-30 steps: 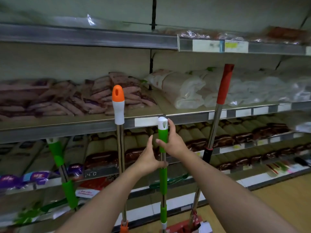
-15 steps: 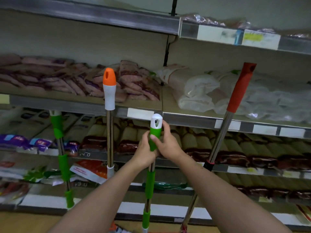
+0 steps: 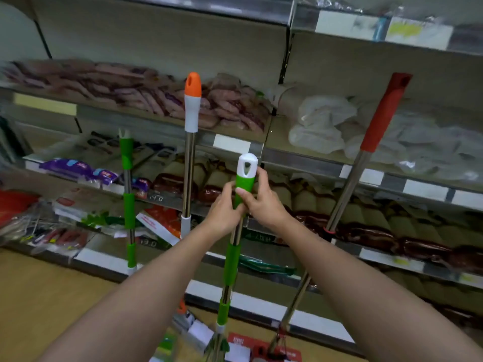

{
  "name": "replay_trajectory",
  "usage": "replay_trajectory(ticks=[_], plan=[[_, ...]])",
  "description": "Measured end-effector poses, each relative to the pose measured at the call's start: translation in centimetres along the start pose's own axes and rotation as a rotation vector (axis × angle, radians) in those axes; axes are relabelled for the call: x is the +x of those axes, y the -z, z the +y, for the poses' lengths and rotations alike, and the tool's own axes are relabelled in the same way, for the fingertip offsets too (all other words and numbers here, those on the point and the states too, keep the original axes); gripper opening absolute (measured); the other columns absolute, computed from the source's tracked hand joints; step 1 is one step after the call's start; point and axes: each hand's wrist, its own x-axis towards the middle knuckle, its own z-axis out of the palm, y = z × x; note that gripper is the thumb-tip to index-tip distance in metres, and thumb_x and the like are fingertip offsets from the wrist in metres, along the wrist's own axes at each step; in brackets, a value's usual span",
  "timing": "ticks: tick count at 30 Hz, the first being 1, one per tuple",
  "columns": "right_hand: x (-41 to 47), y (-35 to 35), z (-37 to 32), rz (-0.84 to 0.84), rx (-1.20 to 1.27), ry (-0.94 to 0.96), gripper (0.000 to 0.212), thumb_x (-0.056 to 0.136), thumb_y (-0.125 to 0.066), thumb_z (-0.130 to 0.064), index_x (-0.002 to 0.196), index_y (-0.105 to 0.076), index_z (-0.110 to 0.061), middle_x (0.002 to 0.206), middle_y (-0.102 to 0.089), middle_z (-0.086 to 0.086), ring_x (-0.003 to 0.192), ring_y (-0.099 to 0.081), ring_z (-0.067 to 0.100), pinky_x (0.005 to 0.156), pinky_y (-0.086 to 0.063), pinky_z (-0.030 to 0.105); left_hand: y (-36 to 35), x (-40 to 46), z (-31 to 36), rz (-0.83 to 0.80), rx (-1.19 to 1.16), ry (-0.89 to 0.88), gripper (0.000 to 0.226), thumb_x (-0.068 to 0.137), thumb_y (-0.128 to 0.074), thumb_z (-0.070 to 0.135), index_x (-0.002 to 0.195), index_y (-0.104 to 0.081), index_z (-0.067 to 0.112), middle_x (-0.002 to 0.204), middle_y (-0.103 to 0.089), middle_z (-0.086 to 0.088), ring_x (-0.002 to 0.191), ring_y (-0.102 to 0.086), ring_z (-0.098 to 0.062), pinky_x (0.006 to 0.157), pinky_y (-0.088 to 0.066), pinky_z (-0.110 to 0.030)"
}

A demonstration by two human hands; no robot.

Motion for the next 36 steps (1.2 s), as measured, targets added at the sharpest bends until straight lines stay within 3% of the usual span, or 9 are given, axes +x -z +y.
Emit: replay_trajectory(ticks=[5,11,14,17,24,26,29,33,36], plan=[[-2.9,-0.7,-1.1,0.001,0.031,0.006,0.059,0.095,-0.054,-0.032,0.143,-0.022,-0.026,0.116,-0.061,0.006,0.099,-0.063,0.024,0.079,-0.049,0.03,0.7,-2.9,0.1,0.019,-0.01,0.024,0.061,0.092,-0.053,0.013,0.143,-0.022,0.027,0.115,-0.059,-0.007,0.105,-0.057,-0.02,0.09,-0.047,-0.037],[-4.8,-1.1,-2.7,-0.041,0.096,0.011,0.055,0.094,-0.056,-0.025,0.14,-0.026,-0.023,0.109,-0.059,0.0,0.096,-0.06,0.018,0.08,-0.047,0.028,1.6,-5.5,0.3,0.041,-0.075,0.042,0.072,0.09,-0.057,0.013,0.143,-0.012,0.029,0.105,-0.057,-0.002,0.106,-0.059,-0.022,0.094,-0.049,-0.046],[-5.4,-1.5,-3.7,-0.061,0.088,0.022,0.054,0.093,-0.057,-0.022,0.138,-0.028,-0.024,0.111,-0.061,0.003,0.097,-0.06,0.02,0.08,-0.047,0.029,2.7,-6.9,0.3,0.067,-0.118,0.068,0.079,0.088,-0.062,0.015,0.145,-0.008,0.03,0.099,-0.052,0.005,0.101,-0.058,-0.02,0.093,-0.049,-0.042],[-6.1,-2.4,-5.1,-0.076,0.077,0.038,0.052,0.093,-0.057,-0.022,0.136,-0.029,-0.025,0.106,-0.06,-0.001,0.096,-0.06,0.02,0.076,-0.043,0.026,4.2,-8.1,-0.4,0.104,-0.186,0.119,0.087,0.084,-0.069,0.019,0.144,-0.008,0.035,0.096,-0.048,0.013,0.107,-0.058,-0.024,0.096,-0.049,-0.048],[-7.0,-4.8,-10.0,-0.102,0.119,0.109,0.051,0.092,-0.059,-0.022,0.136,-0.033,-0.026,0.111,-0.06,-0.002,0.101,-0.058,0.017,0.083,-0.046,0.03,8.9,-10.4,-1.5,0.082,-0.268,0.149,0.071,0.082,-0.07,0.03,0.137,-0.025,0.032,0.119,-0.058,-0.004,0.108,-0.061,-0.025,0.091,-0.052,-0.047],[-7.1,-5.9,-12.1,-0.11,0.127,0.134,0.049,0.092,-0.06,-0.022,0.134,-0.035,-0.026,0.109,-0.061,-0.002,0.1,-0.058,0.017,0.082,-0.043,0.027,10.6,-11.3,-1.6,-0.002,-0.249,0.122,0.068,0.077,-0.075,0.02,0.132,-0.035,0.021,0.118,-0.06,-0.008,0.11,-0.061,-0.025,0.089,-0.054,-0.039],[-7.0,-8.1,-15.7,-0.128,0.145,0.183,0.047,0.091,-0.06,-0.023,0.132,-0.038,-0.028,0.105,-0.062,-0.004,0.101,-0.059,0.018,0.086,-0.047,0.035,13.3,-13.0,-1.7,-0.064,-0.204,0.101,0.085,0.072,-0.068,-0.006,0.14,-0.025,0.022,0.119,-0.056,-0.01,0.109,-0.059,-0.025,0.088,-0.054,-0.041],[-6.7,-10.9,-20.5,-0.137,0.137,0.247,0.049,0.091,-0.06,-0.026,0.134,-0.037,-0.028,0.111,-0.064,0.001,0.105,-0.06,0.022,0.094,-0.048,0.046,18.5,-15.0,-2.3,0.009,-0.141,0.094,0.096,0.07,-0.064,-0.002,0.142,-0.012,0.034,0.116,-0.051,-0.006,0.109,-0.055,-0.025,0.089,-0.052,-0.049],[-6.4,-13.1,-24.3,-0.15,0.162,0.3,0.049,0.092,-0.06,-0.026,0.136,-0.038,-0.025,0.116,-0.061,0.002,0.108,-0.058,0.021,0.097,-0.046,0.046,22.5,-16.4,-2.8,0.063,-0.151,0.085,0.085,0.076,-0.063,-0.003,0.141,-0.015,0.024,0.111,-0.053,-0.007,0.105,-0.057,-0.024,0.089,-0.053,-0.05]])
